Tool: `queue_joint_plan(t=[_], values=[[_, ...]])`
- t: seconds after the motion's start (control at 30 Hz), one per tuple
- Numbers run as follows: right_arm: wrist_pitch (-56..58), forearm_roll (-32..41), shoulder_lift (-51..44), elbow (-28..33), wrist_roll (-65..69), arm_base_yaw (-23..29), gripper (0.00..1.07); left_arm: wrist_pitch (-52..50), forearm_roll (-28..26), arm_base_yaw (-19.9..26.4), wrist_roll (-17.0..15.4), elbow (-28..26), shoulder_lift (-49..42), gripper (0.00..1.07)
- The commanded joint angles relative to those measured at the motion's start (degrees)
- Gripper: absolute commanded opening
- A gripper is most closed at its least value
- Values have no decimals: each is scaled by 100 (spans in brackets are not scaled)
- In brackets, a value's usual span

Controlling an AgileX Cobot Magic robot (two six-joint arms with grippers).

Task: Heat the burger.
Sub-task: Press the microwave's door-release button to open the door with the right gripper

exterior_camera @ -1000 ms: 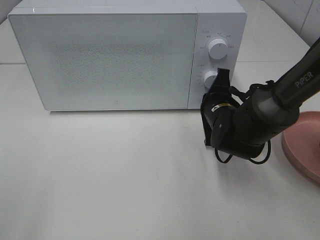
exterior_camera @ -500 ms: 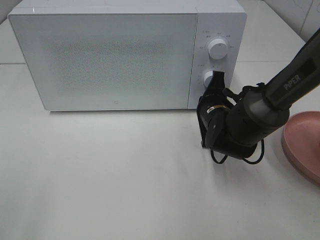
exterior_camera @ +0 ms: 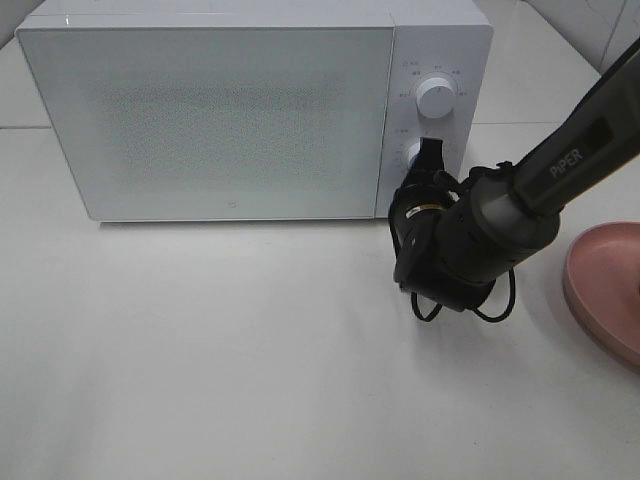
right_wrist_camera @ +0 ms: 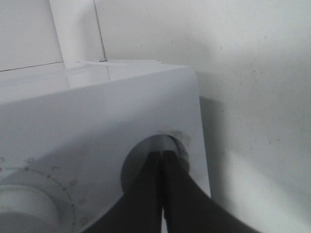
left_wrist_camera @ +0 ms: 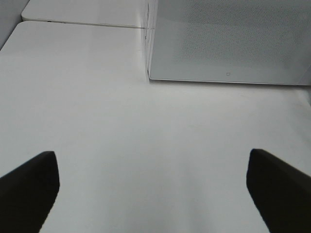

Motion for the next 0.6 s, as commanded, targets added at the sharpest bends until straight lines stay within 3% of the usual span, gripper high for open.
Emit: queue_joint_plan(t=[0.03, 0.3, 0.6], values=[[-1192, -464, -63, -487, -201, -183, 0, -17, -6, -17, 6, 17, -109, 102], [-1444, -464, -63, -900, -527, -378, 0, -17, -6, -17, 6, 17, -109, 102], [-1415, -510, -63, -968, -561, -441, 0, -17, -6, -17, 6, 17, -109, 102]])
